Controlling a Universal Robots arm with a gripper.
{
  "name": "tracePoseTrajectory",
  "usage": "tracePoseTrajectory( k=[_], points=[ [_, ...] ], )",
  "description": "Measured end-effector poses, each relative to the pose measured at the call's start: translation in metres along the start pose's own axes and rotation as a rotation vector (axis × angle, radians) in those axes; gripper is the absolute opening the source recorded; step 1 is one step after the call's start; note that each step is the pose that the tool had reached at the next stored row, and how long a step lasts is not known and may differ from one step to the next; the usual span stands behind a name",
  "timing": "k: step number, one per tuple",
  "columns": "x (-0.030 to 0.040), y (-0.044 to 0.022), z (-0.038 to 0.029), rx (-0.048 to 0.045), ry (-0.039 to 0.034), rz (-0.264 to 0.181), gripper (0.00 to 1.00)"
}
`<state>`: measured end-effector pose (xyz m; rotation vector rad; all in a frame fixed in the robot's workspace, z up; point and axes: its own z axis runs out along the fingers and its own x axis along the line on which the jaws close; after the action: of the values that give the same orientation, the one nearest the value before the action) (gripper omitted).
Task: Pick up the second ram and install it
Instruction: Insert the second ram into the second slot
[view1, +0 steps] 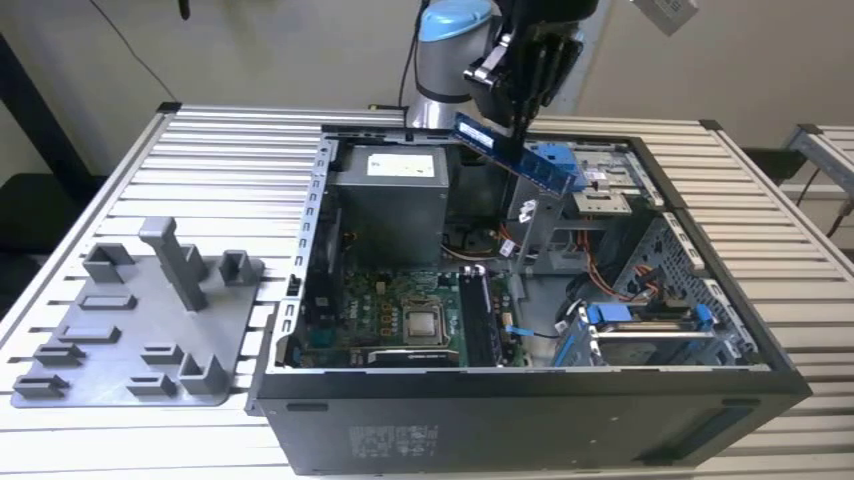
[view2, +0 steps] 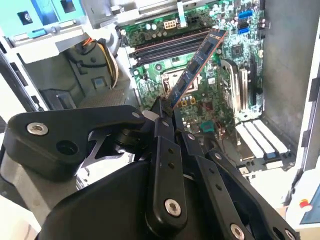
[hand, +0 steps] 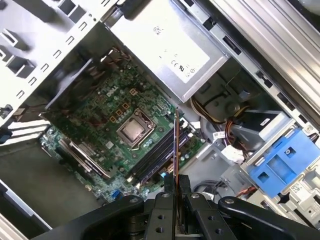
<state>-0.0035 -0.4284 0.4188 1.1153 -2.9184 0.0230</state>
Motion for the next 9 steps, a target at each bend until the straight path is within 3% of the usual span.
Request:
tracePoseTrajectory(
  k=[9],
  points=[
    [0.0001,-0.0001,0.0004,-0.0029,0.0008,0.131,0.15]
  ],
)
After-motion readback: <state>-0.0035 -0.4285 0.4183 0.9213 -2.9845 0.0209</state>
